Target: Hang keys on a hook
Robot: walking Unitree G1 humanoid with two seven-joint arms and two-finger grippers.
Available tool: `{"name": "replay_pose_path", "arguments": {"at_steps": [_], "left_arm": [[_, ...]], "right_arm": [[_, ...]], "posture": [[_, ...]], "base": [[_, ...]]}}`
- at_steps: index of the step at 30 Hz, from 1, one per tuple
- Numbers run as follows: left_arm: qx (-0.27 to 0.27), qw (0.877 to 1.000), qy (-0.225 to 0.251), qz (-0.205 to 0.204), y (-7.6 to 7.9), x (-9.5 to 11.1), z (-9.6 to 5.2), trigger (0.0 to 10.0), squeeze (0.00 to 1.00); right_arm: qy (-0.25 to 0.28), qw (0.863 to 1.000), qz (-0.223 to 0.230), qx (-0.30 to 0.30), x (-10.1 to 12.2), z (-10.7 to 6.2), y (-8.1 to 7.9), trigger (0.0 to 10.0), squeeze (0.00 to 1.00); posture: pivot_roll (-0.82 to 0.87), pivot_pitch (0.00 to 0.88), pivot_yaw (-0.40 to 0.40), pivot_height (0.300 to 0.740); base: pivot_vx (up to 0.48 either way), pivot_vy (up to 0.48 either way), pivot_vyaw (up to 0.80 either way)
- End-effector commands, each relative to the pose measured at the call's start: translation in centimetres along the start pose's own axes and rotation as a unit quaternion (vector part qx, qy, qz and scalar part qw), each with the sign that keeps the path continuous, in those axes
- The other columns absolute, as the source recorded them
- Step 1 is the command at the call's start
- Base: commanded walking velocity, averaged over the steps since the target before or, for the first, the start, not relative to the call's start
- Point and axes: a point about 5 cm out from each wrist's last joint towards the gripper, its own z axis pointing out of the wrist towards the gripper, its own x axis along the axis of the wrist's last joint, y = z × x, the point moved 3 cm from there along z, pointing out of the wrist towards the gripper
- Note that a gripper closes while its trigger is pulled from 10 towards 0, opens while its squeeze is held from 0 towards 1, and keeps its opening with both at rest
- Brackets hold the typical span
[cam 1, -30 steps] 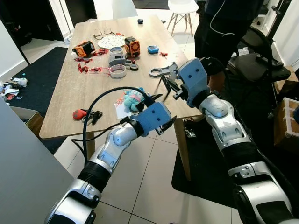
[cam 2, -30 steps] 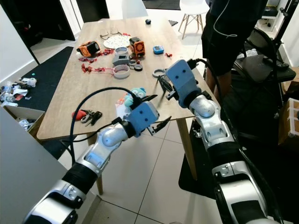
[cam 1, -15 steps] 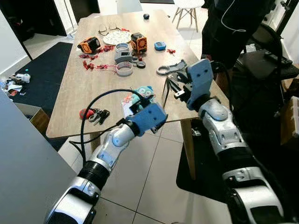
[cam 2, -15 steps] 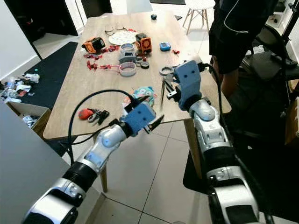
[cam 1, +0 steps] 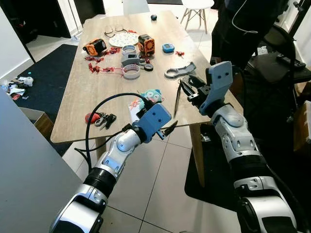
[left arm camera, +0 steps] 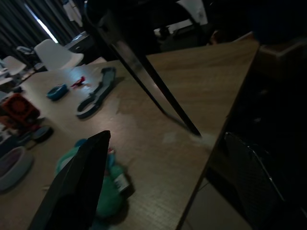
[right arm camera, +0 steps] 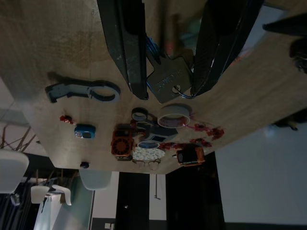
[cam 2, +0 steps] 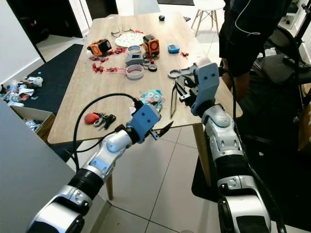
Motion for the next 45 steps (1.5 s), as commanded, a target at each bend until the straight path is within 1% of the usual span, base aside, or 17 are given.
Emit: {"name": "replay_pose_path", "arguments": {"at_steps": [1, 3, 8, 12, 13, 14, 16, 18, 19, 21, 23, 26, 28, 29, 32, 39, 45], "left_arm": [[-0.004, 1.0, 0.011, -0.012, 0.3, 0.3, 0.0, 10.0, 0.0], [-0.006, 1.0, 0.023, -0.009, 0.3, 0.8, 0.0, 10.0, 0.0], [-0.025, 0.998, 0.053, -0.013, 0.5, 2.0, -0.1, 10.0, 0.0], [-0.061, 0.998, 0.006, 0.02, 1.0, 0.6, -0.5, 10.0, 0.0], [-0.061, 0.998, 0.006, 0.02, 1.0, 0.6, -0.5, 10.0, 0.0], [-0.063, 0.998, -0.022, 0.019, 1.1, -0.4, -0.7, 10.0, 0.0], [-0.059, 0.997, -0.05, 0.011, 1.1, -1.4, -0.9, 10.0, 0.0], [-0.054, 0.996, -0.07, 0.002, 1.1, -2.2, -1.1, 10.0, 0.0], [-0.054, 0.996, -0.07, 0.002, 1.1, -2.2, -1.1, 10.0, 0.0], [-0.028, 0.993, -0.111, -0.04, 0.8, -3.4, -1.1, 10.0, 0.0], [-0.013, 0.99, -0.125, -0.06, 0.6, -3.8, -1.0, 10.0, 0.0], [0.011, 0.986, -0.137, -0.098, 0.3, -4.2, -0.9, 10.0, 0.0], [0.017, 0.983, -0.135, -0.124, 0.3, -4.1, -0.8, 10.0, 0.0], [0.017, 0.983, -0.135, -0.124, 0.3, -4.1, -0.8, 10.0, 0.0], [0.021, 0.978, -0.129, -0.165, 0.3, -3.6, -0.5, 10.0, 0.0], [0.042, 0.971, -0.146, -0.185, -0.5, -3.9, -0.8, 10.0, 0.0], [0.047, 0.969, -0.14, -0.198, -1.1, -3.6, -0.9, 10.0, 0.0]], "right_arm": [[0.007, 1.0, 0.018, 0.007, 0.5, 0.2, -0.1, 10.0, 0.0], [-0.003, 0.999, 0.04, 0.015, 0.2, 0.2, -0.3, 10.0, 0.0], [-0.018, 0.997, 0.062, 0.045, -0.2, 0.1, -0.9, 10.0, 0.0], [-0.028, 0.997, 0.052, 0.049, -0.6, 0.0, -1.0, 10.0, 0.0], [-0.028, 0.997, 0.052, 0.049, -0.6, 0.0, -1.0, 10.0, 0.0], [-0.027, 0.998, 0.051, 0.039, -0.6, 0.1, -0.7, 10.0, 0.0], [-0.025, 0.998, 0.051, 0.035, -0.5, 0.1, -0.7, 10.0, 0.0], [-0.019, 0.998, 0.043, 0.029, -0.3, 0.2, -0.6, 10.0, 0.0], [-0.019, 0.998, 0.043, 0.029, -0.3, 0.2, -0.6, 10.0, 0.0], [-0.008, 1.0, 0.021, 0.018, 0.3, 0.6, -0.6, 10.0, 0.0], [0.0, 1.0, 0.019, 0.018, 0.7, 0.7, -0.8, 10.0, 0.0], [0.021, 0.999, 0.02, 0.02, 1.3, 0.7, -1.0, 10.0, 0.0], [0.037, 0.999, 0.01, 0.012, 1.9, 0.6, -0.9, 10.0, 0.0], [0.037, 0.999, 0.01, 0.012, 1.9, 0.6, -0.9, 10.0, 0.0], [0.06, 0.998, 0.015, 0.002, 2.4, 0.7, -1.0, 10.0, 0.0], [0.061, 0.997, 0.047, 0.028, 1.2, 0.6, -3.2, 10.0, 0.0], [0.07, 0.995, 0.056, 0.033, 1.3, 0.6, -3.7, 10.0, 0.0]], "posture": [[-0.1, 0.057, 0.083, 0.74], [-0.1, 0.057, 0.083, 0.74], [-0.09, 0.059, 0.082, 0.74], [-0.08, 0.063, 0.082, 0.74], [-0.08, 0.063, 0.082, 0.74], [-0.08, 0.063, 0.082, 0.74], [-0.08, 0.067, 0.084, 0.74], [-0.08, 0.067, 0.083, 0.74], [-0.08, 0.067, 0.083, 0.74], [-0.08, 0.069, 0.082, 0.74], [-0.08, 0.069, 0.081, 0.74], [-0.08, 0.069, 0.08, 0.74], [-0.09, 0.069, 0.081, 0.74], [-0.09, 0.069, 0.081, 0.74], [-0.09, 0.068, 0.082, 0.74], [-0.09, 0.064, 0.079, 0.74], [-0.09, 0.064, 0.077, 0.74]], "base": [[0.0, 0.0, 0.0], [0.0, 0.0, 0.0], [0.0, 0.0, 0.0], [0.0, 0.0, 0.0], [0.0, 0.0, 0.0], [0.0, 0.0, 0.0], [0.0, 0.0, 0.0], [0.0, 0.0, 0.0], [0.0, 0.0, 0.0], [0.0, 0.0, 0.0], [0.0, 0.0, 0.0], [0.0, 0.0, 0.0], [0.0, 0.0, 0.0], [0.0, 0.0, 0.0], [0.0, 0.0, 0.0], [0.0, 0.0, 0.0], [0.0, 0.0, 0.0]]}}
